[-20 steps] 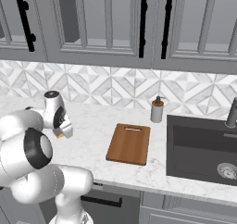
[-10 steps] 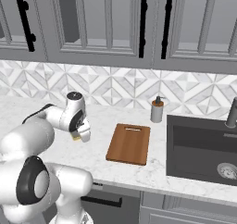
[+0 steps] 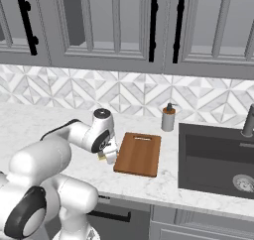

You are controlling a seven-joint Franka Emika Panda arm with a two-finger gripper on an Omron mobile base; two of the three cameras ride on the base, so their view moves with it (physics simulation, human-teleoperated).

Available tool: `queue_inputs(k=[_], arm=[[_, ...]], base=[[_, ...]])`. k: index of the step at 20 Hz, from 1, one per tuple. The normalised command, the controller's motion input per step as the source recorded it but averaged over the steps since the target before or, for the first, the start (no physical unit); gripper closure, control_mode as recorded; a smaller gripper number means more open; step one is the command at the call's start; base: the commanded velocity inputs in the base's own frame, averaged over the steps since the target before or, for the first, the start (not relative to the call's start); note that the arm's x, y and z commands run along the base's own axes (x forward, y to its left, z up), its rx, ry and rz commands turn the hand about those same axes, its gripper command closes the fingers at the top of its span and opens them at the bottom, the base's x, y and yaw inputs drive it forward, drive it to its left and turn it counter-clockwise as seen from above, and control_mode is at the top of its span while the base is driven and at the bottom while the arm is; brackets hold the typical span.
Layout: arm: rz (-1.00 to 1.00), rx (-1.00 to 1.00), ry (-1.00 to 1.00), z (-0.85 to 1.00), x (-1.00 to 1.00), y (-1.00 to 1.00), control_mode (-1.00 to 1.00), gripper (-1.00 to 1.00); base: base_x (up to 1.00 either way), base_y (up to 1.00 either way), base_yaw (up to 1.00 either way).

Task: Pick up the sponge from the counter and clean the cutting board by briefly scrubbing or pressing down on the cutting board. Once finished, release the sponge.

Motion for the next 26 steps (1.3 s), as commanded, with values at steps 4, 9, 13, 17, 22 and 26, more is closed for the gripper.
queue_inputs(k=[4, 9, 13, 17, 22, 26], arm=[[-0.12, 0.0, 0.04, -0.01, 0.0, -0.78, -1.0, 1.0], [-0.09, 0.0, 0.0, -0.11, -0.06, -0.25, -1.0, 1.0], [-0.05, 0.0, 0.02, -0.19, -0.03, -0.08, -1.0, 1.0], [-0.03, 0.0, 0.04, -0.24, 0.0, -0.24, -1.0, 1.0], [0.0, 0.01, 0.04, -0.24, 0.04, -0.21, -1.0, 1.0], [0.0, 0.03, 0.03, -0.29, 0.15, -0.09, -1.0, 1.0]], base=[[0.0, 0.0, 0.0], [0.0, 0.0, 0.0], [0.0, 0.0, 0.0], [0.0, 0.0, 0.0], [0.0, 0.0, 0.0], [0.0, 0.0, 0.0]])
